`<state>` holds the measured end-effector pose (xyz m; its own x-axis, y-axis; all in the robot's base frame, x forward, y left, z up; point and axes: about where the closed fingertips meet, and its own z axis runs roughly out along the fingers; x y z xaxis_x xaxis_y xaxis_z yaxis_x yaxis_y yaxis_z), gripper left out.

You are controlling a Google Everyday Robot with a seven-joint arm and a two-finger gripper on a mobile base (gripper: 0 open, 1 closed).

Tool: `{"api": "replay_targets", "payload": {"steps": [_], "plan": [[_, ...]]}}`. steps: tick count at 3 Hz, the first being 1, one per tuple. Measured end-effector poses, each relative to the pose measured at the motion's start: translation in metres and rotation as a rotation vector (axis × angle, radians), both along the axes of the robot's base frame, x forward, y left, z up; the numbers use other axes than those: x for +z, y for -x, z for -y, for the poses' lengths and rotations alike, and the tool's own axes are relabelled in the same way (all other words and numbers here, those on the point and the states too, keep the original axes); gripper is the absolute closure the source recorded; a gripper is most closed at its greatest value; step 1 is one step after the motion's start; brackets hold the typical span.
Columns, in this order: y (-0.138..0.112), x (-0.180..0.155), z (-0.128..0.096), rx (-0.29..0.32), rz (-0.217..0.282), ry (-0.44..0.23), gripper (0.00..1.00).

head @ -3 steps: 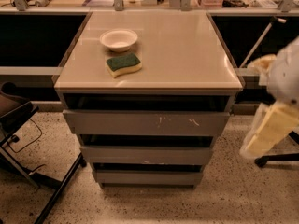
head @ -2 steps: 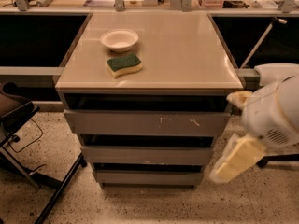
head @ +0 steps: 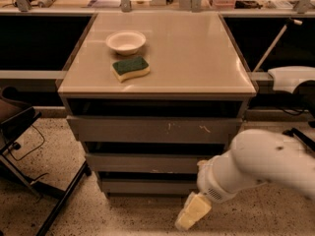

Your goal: Open middle drawer

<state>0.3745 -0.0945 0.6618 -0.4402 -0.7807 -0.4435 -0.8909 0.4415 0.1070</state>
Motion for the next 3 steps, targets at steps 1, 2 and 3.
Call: {"api": "replay_targets", "payload": {"steps": [1,2,3], "plan": [[-0.011,-0.097,-0.012,0.001,-0.06,0.069,0.0],[-0.035,-0.105,-0.032,0.014,-0.002,0.08,0.0],[-0.035,-0.105,-0.032,0.014,-0.002,0.08,0.0]]}}
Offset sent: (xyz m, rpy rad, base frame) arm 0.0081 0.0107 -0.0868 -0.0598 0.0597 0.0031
